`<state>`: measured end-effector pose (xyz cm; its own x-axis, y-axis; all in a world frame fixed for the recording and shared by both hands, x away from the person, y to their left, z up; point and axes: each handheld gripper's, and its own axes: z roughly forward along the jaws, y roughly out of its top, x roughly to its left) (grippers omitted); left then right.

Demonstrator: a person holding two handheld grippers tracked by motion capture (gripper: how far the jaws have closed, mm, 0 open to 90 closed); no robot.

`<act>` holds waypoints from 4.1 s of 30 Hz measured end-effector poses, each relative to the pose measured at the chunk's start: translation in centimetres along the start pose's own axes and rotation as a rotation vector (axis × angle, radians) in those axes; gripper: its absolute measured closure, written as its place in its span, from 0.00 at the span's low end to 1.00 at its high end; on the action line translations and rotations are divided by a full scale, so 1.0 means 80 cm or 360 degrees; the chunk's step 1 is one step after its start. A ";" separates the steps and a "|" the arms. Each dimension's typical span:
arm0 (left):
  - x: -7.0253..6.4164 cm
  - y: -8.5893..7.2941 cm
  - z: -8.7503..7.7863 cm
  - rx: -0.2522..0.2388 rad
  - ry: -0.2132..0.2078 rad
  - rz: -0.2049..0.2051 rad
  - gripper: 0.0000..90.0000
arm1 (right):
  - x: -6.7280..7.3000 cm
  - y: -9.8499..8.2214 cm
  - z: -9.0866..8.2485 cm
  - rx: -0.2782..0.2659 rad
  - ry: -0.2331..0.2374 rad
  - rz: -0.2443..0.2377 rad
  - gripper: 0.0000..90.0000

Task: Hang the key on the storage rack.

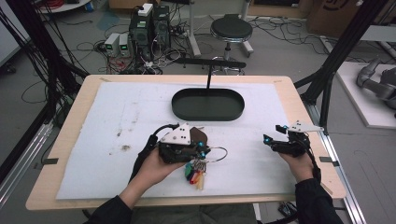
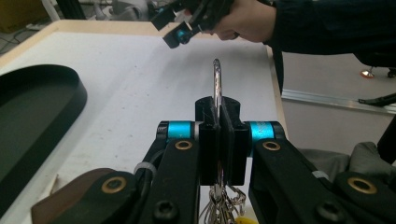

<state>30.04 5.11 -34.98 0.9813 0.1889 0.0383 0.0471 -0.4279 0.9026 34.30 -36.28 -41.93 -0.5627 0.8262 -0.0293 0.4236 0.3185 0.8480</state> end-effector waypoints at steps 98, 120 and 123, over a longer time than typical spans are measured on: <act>0.270 0.001 -0.050 -0.0483 0.0808 -0.0572 0.96 | -0.004 0.000 0.005 0.0010 0.0001 0.0027 0.33; 0.281 -0.017 -0.037 -0.0453 0.0846 -0.0654 0.96 | -0.003 0.000 0.006 0.0008 0.0009 0.0028 0.33; 0.282 -0.017 -0.036 -0.0453 0.0854 -0.0655 0.96 | -0.003 0.000 0.006 0.0006 0.0010 0.0023 0.33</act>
<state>51.54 12.50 -34.13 0.6647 0.7228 -0.1892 0.2704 0.0033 0.9627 34.78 -36.27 -42.18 -0.5609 0.8278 -0.0136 0.4346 0.3084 0.8462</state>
